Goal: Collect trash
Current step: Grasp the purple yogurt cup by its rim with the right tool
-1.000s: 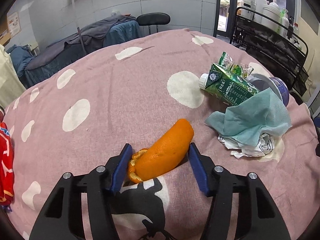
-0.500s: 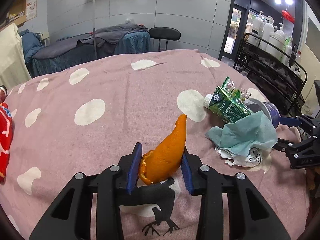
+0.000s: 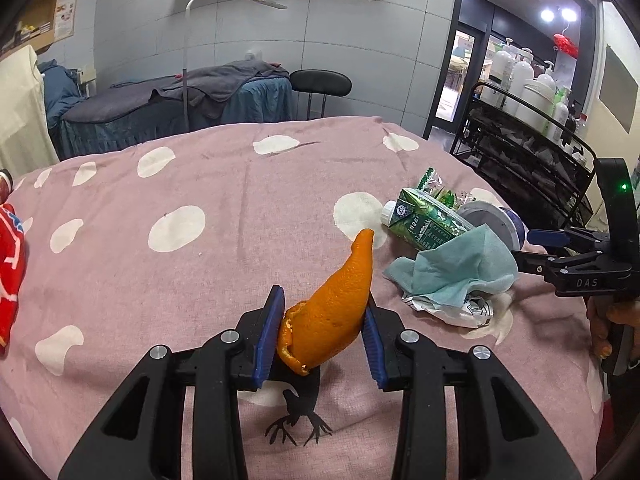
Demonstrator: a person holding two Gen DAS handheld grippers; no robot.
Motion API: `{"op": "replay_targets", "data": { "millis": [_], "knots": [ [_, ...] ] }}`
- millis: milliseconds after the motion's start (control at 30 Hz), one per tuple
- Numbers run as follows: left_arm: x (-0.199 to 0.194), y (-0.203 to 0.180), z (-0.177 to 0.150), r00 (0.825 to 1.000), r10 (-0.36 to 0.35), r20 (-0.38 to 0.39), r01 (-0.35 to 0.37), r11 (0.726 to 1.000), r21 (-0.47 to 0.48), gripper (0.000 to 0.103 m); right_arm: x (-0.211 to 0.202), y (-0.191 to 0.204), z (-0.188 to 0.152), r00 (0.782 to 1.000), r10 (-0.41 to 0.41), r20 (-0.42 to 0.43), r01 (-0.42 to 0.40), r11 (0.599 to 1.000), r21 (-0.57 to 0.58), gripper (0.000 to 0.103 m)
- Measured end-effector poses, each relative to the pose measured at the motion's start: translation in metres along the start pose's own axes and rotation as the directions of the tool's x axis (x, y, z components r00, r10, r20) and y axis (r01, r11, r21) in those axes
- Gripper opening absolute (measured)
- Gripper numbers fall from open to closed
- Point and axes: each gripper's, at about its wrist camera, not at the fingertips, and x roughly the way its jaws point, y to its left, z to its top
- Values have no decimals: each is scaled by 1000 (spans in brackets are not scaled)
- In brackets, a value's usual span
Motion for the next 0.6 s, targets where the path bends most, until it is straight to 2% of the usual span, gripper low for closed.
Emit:
{"op": "replay_targets", "data": {
  "millis": [200, 300, 367, 433, 533, 567, 600],
  "knots": [
    [0, -7, 1, 1000, -16, 4, 16, 1000, 9, 37, 4, 6, 13, 998, -38, 58, 39, 999, -2, 84],
    [-3, -9, -1, 1000, -17, 6, 17, 1000, 19, 37, 4, -5, 20, 997, -14, 78, 8, 997, 82, 84],
    [-2, -8, -2, 1000, -21, 1, 21, 1000, 14, 37, 13, -13, 25, 998, -34, 44, 28, 990, 138, 82],
    [-1, -8, -2, 1000, -22, -3, 22, 1000, 11, 37, 28, -11, 28, 998, -68, -11, 68, 992, 109, 80],
    [-2, -10, -1, 1000, -23, -1, 23, 1000, 13, 37, 39, -9, 30, 997, -68, -27, 71, 992, 108, 73],
    [-2, -11, -1, 1000, -25, 0, 25, 1000, 13, 37, 38, -9, 31, 998, -53, -21, 55, 993, 106, 67],
    [-2, -12, -1, 1000, -26, -1, 26, 1000, 14, 37, 38, -8, 31, 999, -41, -17, 43, 994, 100, 53]
  ]
}}
